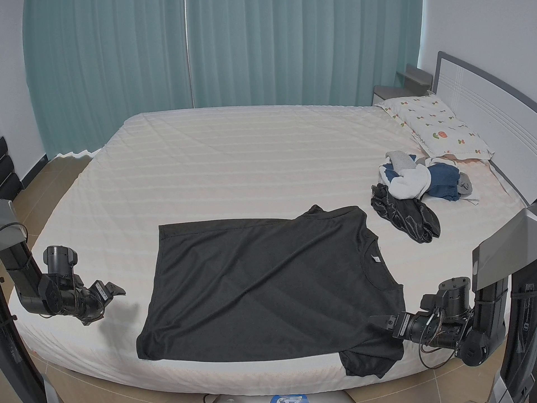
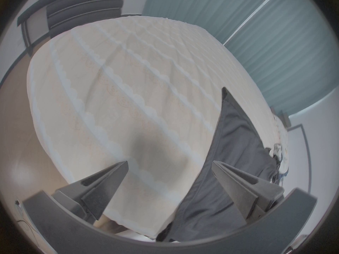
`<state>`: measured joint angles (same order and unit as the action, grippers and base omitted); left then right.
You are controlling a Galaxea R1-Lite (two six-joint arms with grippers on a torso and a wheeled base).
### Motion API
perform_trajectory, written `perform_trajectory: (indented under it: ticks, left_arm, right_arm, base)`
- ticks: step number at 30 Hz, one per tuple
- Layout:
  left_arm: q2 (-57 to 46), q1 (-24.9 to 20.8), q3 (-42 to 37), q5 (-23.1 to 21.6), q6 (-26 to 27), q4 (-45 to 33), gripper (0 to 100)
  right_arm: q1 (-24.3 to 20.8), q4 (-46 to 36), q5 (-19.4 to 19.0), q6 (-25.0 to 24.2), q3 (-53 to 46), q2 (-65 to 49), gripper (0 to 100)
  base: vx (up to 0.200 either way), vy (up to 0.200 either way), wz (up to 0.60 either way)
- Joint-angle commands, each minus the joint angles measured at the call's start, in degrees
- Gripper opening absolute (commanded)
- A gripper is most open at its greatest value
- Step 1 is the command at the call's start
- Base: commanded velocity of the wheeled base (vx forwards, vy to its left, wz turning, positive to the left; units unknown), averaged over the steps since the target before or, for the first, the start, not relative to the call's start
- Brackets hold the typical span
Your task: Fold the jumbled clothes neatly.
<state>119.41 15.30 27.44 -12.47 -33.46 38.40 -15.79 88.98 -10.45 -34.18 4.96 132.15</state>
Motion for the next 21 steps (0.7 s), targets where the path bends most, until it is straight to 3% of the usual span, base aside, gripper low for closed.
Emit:
perform_trajectory:
  ticks: [1,6,15,18,19,20,21]
  left_arm:
    - [-0.8,-1.4,1.4,-0.9,-2.1,0.0,100]
    - [-0.4,-3.2,3.5,-0.9,-2.5,-0.3,100]
    - [0.7,-7.2,14.9,-1.0,-5.4,-5.2,100]
    - [4.3,-9.8,27.9,-1.1,-6.7,-14.8,100]
    - [4.6,-9.8,28.5,-1.1,-6.7,-15.1,100]
    - [8.2,-10.4,36.9,-1.7,-7.1,-19.0,100]
    - [9.4,-10.5,39.5,-2.1,-7.1,-20.2,100]
  right_arm:
    - [-0.3,0.6,0.0,0.0,0.3,0.0,100]
    - [-1.1,0.6,0.1,0.1,0.2,-0.3,100]
    - [-1.6,0.6,0.1,0.0,0.3,0.0,100]
    - [-1.9,0.6,0.1,0.1,-0.3,-0.3,100]
    - [-1.9,0.6,0.1,0.1,-0.3,-0.3,100]
    - [-1.8,0.6,0.1,0.1,-0.4,0.0,100]
    - [-1.8,0.6,0.1,0.2,-0.4,0.1,100]
  base:
    - [0.2,0.0,0.0]
    - [0.2,0.0,0.0]
    - [0.0,0.0,0.0]
    - [0.0,0.0,0.0]
    - [0.0,0.0,0.0]
    - [0.0,0.0,0.0]
    - [0.0,0.0,0.0]
